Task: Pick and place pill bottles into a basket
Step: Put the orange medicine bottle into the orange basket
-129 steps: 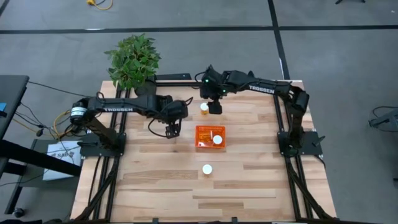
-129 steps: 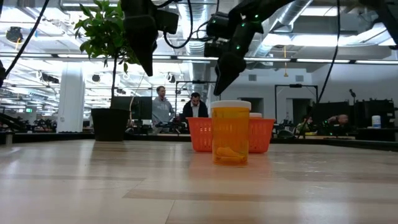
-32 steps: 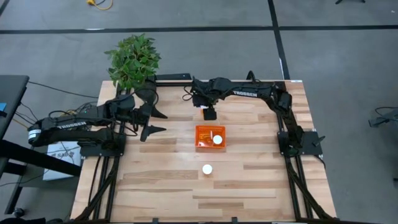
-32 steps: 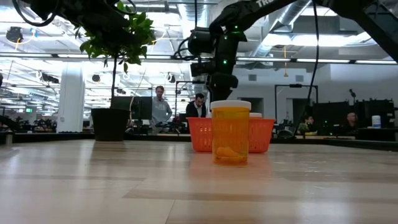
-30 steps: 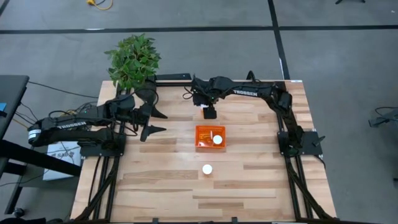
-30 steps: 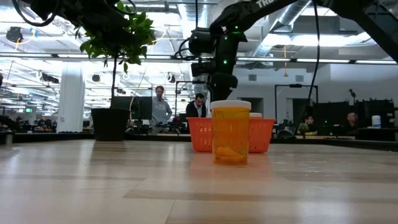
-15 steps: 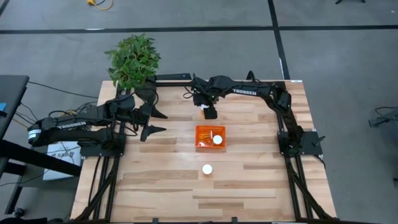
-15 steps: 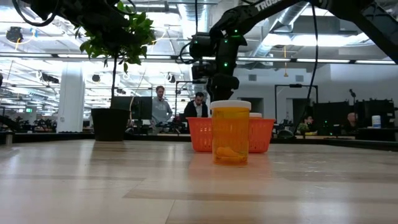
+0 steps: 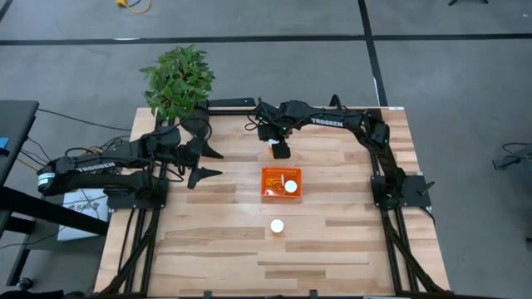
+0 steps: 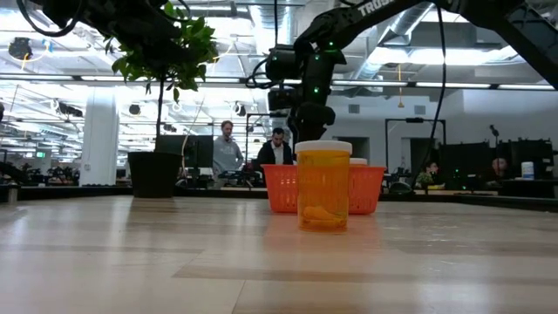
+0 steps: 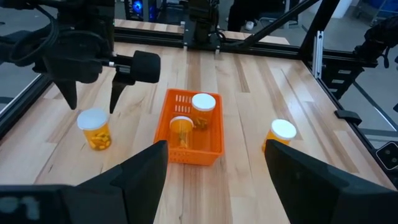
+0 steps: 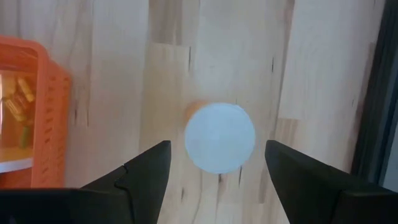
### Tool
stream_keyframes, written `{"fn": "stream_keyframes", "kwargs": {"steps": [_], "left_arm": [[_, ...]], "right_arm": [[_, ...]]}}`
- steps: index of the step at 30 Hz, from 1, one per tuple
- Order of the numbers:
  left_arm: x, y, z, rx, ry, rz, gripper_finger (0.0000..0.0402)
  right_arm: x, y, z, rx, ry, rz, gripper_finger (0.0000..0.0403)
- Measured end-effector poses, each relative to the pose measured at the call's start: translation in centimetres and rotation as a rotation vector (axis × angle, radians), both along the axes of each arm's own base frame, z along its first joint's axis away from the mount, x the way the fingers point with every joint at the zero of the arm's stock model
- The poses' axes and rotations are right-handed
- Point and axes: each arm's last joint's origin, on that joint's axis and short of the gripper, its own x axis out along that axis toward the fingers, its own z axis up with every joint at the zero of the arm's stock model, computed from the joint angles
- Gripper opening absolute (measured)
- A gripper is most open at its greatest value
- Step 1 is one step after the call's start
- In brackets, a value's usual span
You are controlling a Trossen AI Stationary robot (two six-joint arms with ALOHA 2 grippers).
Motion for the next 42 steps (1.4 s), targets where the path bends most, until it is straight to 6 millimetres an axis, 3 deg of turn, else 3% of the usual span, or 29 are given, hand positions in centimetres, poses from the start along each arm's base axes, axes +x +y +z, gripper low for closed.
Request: {"fn": "stream_keyframes", "kwargs": {"steps": [27, 36, 42], "left_arm": [[0.0, 0.0, 0.0, -0.016, 0.001, 0.006, 0.0259], [0.0, 0.0, 0.0, -0.022, 0.000, 0.008, 0.0259], [0.0, 0.0, 0.0, -0.025, 0.000, 0.009, 0.0259]], "right_arm": [[0.0, -0.7, 0.0, 0.002, -0.026, 0.052, 0.0257], [0.1, -1.0, -1.6, -0.013, 0.026, 0.052, 0.0256], [0.2, -1.0, -1.5, -0.018, 0.017, 0.062, 0.0256]]}}
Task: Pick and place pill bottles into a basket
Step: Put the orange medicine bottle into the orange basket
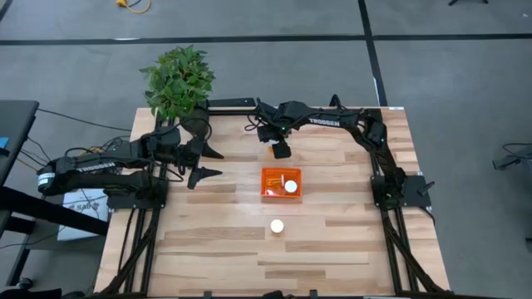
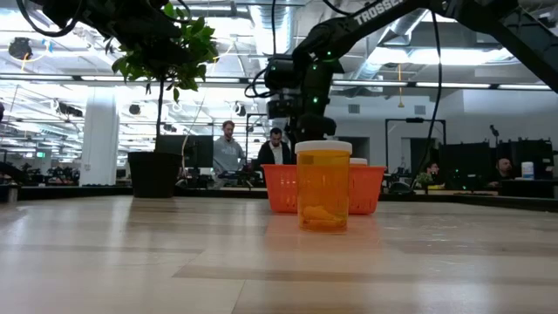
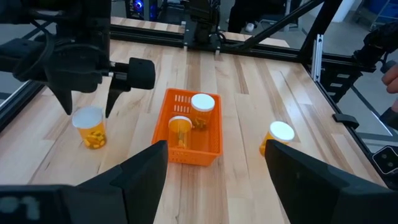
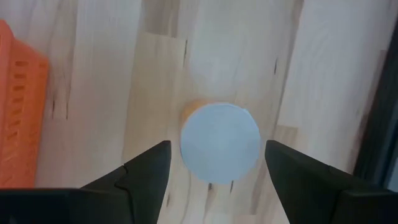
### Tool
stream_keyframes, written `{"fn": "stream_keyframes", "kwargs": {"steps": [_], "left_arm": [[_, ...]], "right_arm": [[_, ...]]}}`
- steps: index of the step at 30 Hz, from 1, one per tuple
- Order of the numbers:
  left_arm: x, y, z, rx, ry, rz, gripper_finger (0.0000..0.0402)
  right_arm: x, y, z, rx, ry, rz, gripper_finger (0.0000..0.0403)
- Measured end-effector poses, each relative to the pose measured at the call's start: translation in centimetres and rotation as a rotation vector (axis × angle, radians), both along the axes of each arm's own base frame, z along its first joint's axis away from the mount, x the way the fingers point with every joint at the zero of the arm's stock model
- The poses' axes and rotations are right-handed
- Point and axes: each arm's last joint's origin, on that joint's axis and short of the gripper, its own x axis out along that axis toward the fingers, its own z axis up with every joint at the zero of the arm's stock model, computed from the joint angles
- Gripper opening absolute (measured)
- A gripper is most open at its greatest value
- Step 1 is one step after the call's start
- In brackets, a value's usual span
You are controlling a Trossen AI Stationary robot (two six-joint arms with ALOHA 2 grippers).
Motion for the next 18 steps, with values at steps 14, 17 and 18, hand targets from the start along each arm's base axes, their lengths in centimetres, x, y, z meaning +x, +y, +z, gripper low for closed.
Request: {"fn": "stream_keyframes", "kwargs": {"steps": [14, 17, 18], "left_arm": [[0.00, 0.00, 0.00, -0.003, 0.000, 0.001, 0.0259], [0.00, 0.00, 0.00, -0.004, 0.000, 0.002, 0.0259], [0.00, 0.00, 0.00, -0.004, 0.000, 0.001, 0.0259]], "right_arm": [[-0.03, -0.44, 0.04, 0.009, -0.020, 0.020, 0.0256], [-0.09, -0.59, 0.04, 0.008, -0.020, 0.017, 0.0256], [-0.12, -0.66, 0.04, 0.008, -0.020, 0.015, 0.0256]]}}
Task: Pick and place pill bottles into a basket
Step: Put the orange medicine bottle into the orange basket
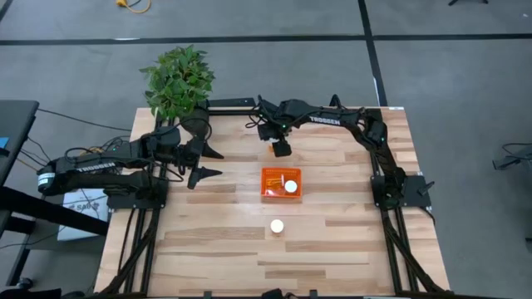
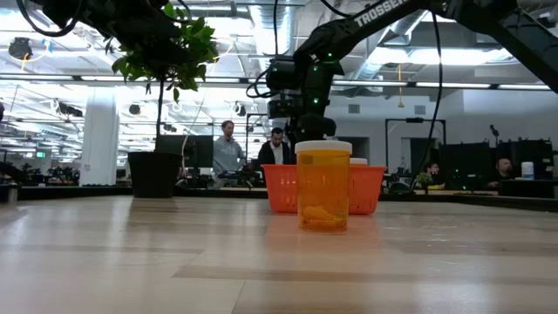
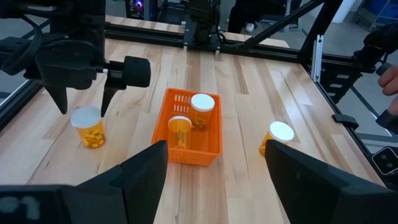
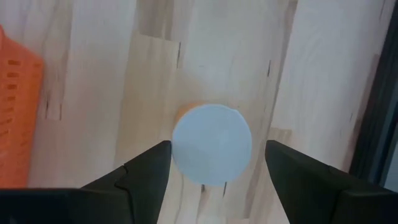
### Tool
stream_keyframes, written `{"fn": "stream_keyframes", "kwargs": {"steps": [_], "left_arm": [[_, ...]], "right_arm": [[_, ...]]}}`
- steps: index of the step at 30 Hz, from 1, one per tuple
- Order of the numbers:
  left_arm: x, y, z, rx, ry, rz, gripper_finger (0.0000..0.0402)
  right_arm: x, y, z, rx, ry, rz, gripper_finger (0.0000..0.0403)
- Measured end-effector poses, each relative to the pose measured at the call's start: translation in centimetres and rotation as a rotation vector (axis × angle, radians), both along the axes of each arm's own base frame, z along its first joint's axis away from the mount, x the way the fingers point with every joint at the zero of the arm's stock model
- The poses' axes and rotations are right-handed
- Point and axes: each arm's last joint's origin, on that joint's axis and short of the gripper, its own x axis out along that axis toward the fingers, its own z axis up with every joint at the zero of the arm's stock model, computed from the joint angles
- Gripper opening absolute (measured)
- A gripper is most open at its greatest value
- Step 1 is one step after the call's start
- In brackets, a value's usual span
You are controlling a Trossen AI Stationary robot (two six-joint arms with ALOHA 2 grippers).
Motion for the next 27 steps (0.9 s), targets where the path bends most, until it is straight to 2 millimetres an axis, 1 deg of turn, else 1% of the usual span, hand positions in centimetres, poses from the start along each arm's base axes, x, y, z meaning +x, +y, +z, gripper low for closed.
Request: {"fn": "stream_keyframes", "kwargs": {"steps": [12, 14, 16, 18, 20, 22, 27], "left_arm": [[0.0, 0.0, 0.0, 0.000, 0.000, 0.000, 0.0259], [0.0, 0.0, 0.0, 0.000, 0.000, 0.000, 0.0259], [0.0, 0.0, 0.0, -0.002, 0.000, 0.001, 0.0259], [0.0, 0.0, 0.0, -0.006, 0.001, 0.002, 0.0259], [0.0, 0.0, 0.0, -0.008, 0.001, 0.001, 0.0259], [0.0, 0.0, 0.0, -0.015, 0.002, 0.000, 0.0259], [0.0, 0.0, 0.0, -0.022, 0.001, 0.001, 0.0259]], "right_arm": [[0.0, -0.1, -0.1, 0.023, -0.013, 0.013, 0.0256], [0.3, -0.2, -0.9, 0.027, -0.004, 0.012, 0.0256], [0.1, -0.1, -1.9, 0.047, 0.055, 0.008, 0.0256], [0.3, -0.2, -2.7, 0.033, 0.071, 0.007, 0.0256], [0.3, -0.2, -2.9, 0.006, 0.096, 0.000, 0.0256], [0.5, -0.3, -2.8, -0.013, 0.079, 0.004, 0.0256], [0.4, -0.2, -2.8, -0.015, 0.085, 0.013, 0.0256]]}}
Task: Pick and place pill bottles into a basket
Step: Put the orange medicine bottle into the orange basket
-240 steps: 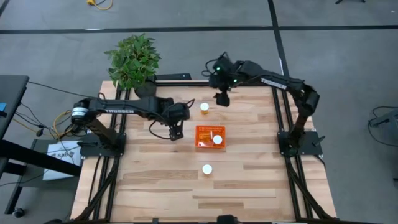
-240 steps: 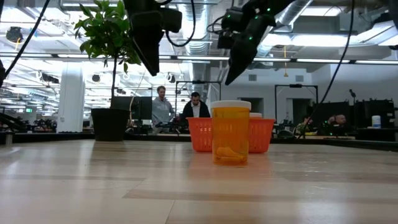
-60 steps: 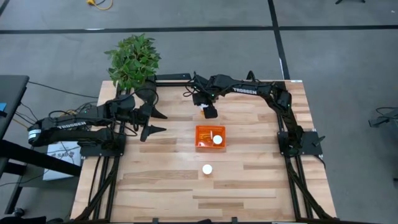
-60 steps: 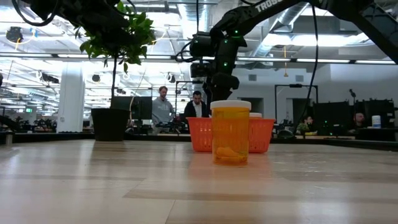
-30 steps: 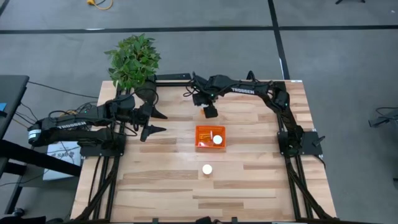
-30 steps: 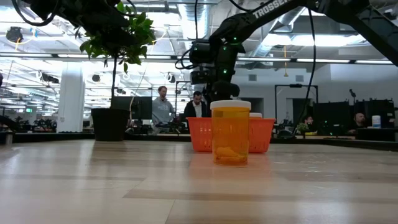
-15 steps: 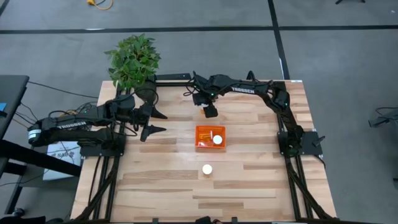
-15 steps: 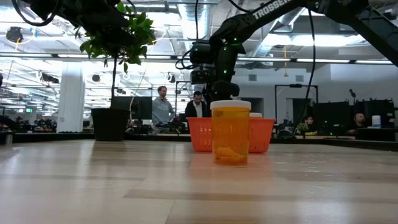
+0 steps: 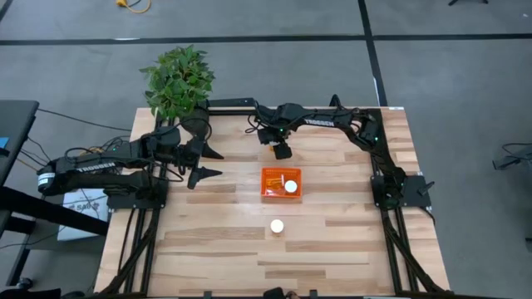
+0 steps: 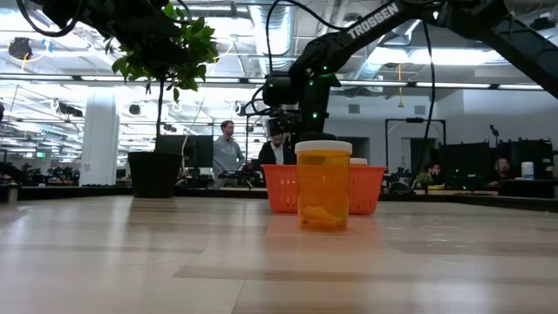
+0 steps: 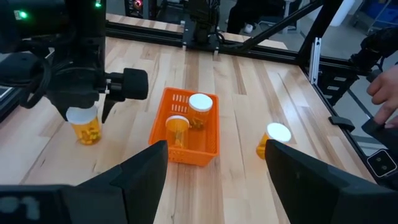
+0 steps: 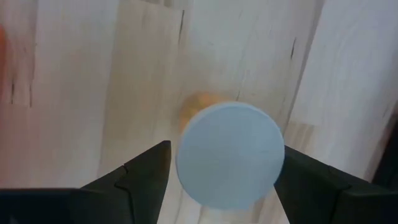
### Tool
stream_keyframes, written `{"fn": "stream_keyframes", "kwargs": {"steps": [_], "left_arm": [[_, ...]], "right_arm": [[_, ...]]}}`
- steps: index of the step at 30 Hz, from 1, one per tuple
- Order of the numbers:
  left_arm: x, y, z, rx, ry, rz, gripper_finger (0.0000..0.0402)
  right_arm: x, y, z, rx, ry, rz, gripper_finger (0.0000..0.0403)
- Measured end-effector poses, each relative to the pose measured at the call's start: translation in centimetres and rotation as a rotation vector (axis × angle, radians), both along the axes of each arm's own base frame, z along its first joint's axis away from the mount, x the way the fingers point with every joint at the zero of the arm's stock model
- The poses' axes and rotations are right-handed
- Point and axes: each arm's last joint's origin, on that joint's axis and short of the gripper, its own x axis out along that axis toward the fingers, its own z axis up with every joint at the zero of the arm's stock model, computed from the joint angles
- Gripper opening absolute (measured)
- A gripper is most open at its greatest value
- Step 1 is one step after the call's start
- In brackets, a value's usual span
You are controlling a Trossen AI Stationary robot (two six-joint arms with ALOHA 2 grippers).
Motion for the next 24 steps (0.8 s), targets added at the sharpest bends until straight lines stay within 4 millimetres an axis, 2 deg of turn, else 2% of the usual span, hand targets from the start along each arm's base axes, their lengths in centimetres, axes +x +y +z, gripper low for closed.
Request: {"fn": "stream_keyframes", "kwargs": {"steps": [17, 24], "left_arm": [[0.00, 0.00, 0.00, -0.003, 0.000, 0.000, 0.0259], [0.00, 0.00, 0.00, -0.004, 0.000, 0.000, 0.0259]], "right_arm": [[0.00, 0.00, -0.01, -0.002, 0.000, 0.008, 0.0254], [0.05, 0.10, -0.01, 0.010, -0.005, 0.013, 0.0215]]}}
